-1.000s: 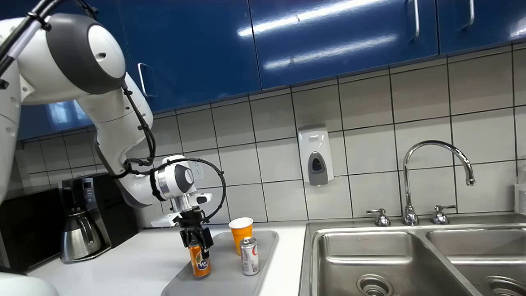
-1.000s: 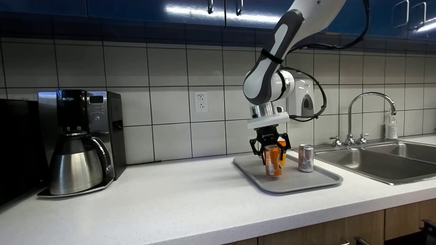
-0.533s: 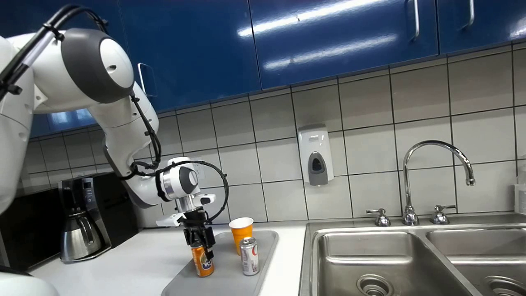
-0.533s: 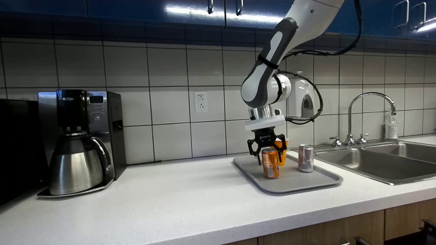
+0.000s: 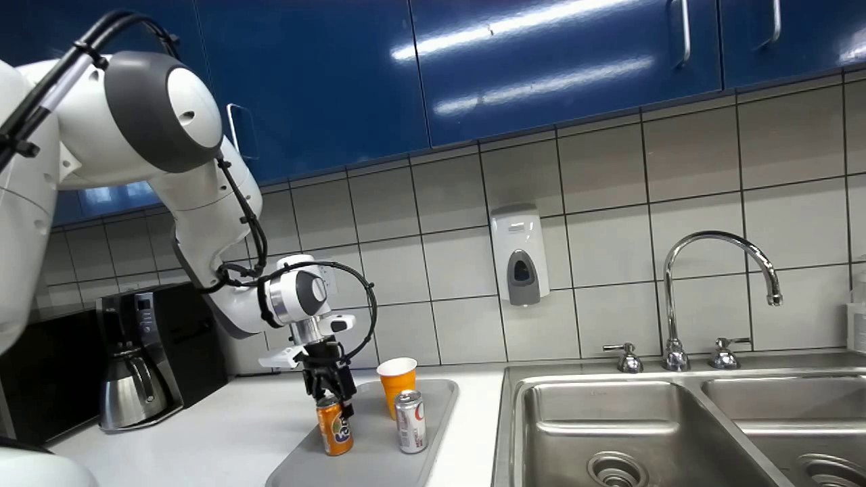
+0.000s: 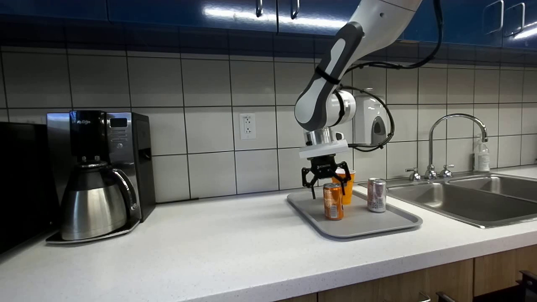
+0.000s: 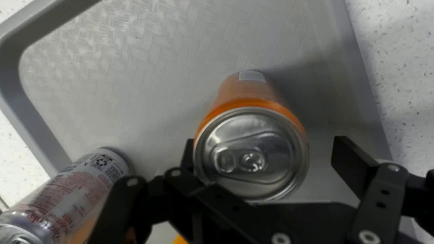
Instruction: Pick up the silver coke can and place it on the gray tray, pick up the orange fanta can and place it on the gray tray
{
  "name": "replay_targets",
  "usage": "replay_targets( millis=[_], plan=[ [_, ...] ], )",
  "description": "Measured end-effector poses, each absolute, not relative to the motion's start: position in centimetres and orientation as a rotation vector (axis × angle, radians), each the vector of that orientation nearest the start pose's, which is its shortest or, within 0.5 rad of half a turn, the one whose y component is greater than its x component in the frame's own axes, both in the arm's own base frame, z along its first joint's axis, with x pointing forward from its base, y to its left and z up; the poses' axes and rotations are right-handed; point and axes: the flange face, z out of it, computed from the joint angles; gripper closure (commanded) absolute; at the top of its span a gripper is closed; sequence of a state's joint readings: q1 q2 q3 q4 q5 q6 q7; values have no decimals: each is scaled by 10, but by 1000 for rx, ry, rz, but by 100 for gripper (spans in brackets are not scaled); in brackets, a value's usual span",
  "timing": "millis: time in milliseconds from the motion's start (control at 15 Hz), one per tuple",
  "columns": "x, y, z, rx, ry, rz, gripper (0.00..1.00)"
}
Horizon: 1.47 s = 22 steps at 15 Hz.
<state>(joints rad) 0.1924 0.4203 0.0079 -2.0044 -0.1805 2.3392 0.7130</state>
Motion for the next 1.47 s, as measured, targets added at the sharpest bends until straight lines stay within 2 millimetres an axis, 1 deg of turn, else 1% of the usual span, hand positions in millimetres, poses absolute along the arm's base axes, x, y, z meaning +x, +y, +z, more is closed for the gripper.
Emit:
replay_targets(
  millis=[200, 533, 733, 1000, 1200, 1467],
  plan=[
    [588, 121, 248, -3225, 603, 11, 0],
    [587, 132, 277, -3215, 572, -60, 0],
    [584, 134, 294, -3210, 561, -98, 0],
    [575, 133, 311, -3213, 546, -134, 0],
    [568, 131, 319, -3212, 542, -148, 0],
    [555, 132, 324, -3234, 501, -168, 0]
  ],
)
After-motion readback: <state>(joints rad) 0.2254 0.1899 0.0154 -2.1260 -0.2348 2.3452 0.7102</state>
